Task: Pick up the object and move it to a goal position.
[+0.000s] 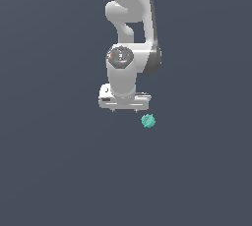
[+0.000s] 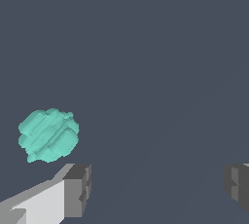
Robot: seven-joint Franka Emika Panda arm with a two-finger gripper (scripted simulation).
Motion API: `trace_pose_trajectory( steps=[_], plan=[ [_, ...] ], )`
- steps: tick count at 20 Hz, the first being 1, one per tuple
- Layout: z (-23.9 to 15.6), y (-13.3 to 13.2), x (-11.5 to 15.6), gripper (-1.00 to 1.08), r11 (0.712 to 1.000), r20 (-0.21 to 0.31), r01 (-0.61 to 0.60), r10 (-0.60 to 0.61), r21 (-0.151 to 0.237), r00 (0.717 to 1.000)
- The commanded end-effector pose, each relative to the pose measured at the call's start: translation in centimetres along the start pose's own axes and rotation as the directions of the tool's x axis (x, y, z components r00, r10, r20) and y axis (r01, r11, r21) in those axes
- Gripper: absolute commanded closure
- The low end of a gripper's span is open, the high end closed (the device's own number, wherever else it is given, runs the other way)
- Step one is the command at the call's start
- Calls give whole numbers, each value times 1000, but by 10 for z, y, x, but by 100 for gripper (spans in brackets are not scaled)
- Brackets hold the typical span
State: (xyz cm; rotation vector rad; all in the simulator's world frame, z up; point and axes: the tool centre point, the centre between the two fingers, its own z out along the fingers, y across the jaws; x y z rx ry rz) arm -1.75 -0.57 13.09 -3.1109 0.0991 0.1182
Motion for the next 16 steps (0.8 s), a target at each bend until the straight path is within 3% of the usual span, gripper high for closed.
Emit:
trace_pose_trajectory(
  steps=[1,16],
  plan=[
    [0,0,0,-92,1000,0,0,0,1,1000],
    [6,-17,1,-92,990,-10,-143,143,-2,990]
  ],
)
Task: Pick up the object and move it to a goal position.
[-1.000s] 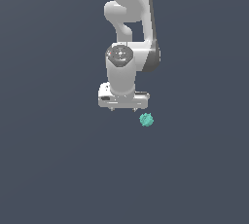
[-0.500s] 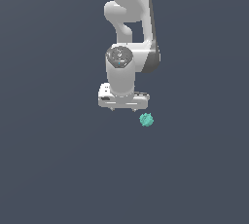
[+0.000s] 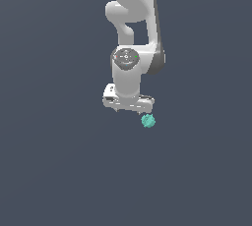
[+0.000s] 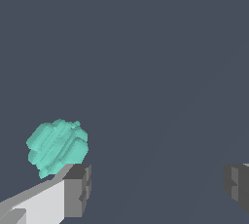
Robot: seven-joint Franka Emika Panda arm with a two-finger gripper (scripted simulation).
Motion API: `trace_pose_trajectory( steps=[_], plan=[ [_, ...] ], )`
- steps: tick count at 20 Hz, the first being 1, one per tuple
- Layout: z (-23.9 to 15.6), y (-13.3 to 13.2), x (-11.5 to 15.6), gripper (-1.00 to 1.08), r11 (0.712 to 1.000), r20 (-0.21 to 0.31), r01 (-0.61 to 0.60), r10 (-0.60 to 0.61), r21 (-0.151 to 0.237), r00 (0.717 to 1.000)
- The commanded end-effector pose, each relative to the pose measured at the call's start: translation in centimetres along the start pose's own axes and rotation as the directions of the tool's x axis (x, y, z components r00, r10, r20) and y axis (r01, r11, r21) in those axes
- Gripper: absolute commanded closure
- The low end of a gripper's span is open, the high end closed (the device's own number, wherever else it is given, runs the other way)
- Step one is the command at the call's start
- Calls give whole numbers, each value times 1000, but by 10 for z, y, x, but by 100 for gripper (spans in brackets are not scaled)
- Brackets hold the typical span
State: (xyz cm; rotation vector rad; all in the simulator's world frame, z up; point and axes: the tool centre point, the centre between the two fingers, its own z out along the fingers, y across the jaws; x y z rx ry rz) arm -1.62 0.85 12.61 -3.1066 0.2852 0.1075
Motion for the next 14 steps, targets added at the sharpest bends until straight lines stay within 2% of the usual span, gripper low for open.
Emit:
trace_pose_trajectory(
  steps=[1,7,14],
  plan=[
    [2,-5,-1,-92,999,-3,-42,42,0,999],
    [8,-20,-2,-92,986,-12,-169,169,0,986],
    [15,-38,-5,-92,948,-23,-319,319,3,948]
  ],
)
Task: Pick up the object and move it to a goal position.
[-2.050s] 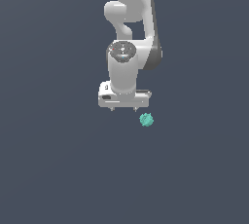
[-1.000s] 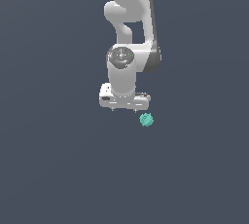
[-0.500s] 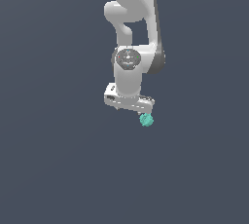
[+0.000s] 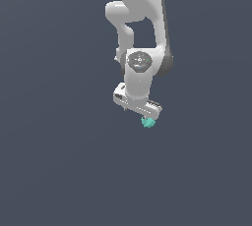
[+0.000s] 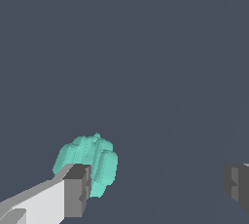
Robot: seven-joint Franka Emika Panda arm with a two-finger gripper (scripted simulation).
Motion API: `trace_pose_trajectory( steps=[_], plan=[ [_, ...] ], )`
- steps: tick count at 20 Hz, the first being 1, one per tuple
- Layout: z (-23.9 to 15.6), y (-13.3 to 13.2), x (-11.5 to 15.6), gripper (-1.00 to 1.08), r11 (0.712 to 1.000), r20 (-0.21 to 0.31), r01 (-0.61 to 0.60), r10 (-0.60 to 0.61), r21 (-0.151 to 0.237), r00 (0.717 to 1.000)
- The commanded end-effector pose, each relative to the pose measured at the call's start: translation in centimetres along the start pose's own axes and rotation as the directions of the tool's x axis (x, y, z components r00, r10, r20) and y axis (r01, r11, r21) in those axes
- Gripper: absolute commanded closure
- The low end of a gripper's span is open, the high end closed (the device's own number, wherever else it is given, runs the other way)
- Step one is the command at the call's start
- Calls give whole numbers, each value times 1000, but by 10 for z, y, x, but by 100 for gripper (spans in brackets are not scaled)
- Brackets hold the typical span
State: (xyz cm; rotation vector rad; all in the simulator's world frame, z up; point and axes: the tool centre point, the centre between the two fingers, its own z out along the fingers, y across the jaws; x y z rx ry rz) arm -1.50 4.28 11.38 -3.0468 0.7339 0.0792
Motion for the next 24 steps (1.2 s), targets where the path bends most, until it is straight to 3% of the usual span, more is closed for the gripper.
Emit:
trace_pose_trajectory(
  steps=[1,11,24],
  plan=[
    [2,-6,-3,-92,998,-4,-57,57,1,998],
    [12,-28,-15,-92,962,-20,-274,275,8,961],
    [22,-53,-29,-92,861,-35,-507,508,26,861]
  ],
)
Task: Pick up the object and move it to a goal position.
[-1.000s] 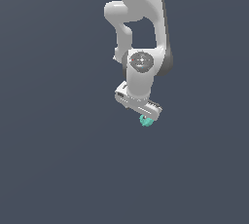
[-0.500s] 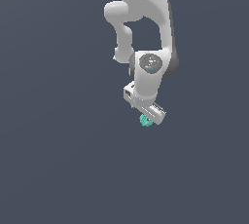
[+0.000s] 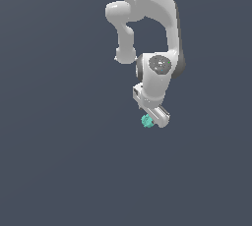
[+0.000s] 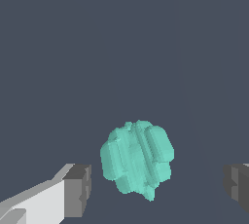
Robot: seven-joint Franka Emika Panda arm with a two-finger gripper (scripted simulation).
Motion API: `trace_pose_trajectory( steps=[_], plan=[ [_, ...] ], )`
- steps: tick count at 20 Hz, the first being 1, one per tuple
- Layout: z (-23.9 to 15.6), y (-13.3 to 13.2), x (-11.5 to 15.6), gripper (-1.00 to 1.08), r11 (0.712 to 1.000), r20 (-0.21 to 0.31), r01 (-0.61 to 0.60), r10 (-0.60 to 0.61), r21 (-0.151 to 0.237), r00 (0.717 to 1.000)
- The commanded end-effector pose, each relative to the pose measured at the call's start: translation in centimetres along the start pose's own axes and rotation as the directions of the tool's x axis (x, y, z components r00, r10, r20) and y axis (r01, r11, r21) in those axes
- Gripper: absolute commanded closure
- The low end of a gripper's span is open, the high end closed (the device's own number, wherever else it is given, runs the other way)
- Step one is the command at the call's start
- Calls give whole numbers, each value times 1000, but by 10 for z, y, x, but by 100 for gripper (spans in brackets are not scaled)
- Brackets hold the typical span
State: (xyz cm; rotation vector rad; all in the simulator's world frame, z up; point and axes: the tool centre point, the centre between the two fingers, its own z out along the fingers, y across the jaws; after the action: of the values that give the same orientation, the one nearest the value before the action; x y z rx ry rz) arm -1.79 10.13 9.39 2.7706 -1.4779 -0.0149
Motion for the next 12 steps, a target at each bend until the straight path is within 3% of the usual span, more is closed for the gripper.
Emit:
trace_pose_trajectory(
  steps=[1,12],
  plan=[
    [1,-2,-3,-92,999,-3,-38,38,2,999],
    [4,-5,-10,-92,994,-7,-106,106,7,994]
  ],
)
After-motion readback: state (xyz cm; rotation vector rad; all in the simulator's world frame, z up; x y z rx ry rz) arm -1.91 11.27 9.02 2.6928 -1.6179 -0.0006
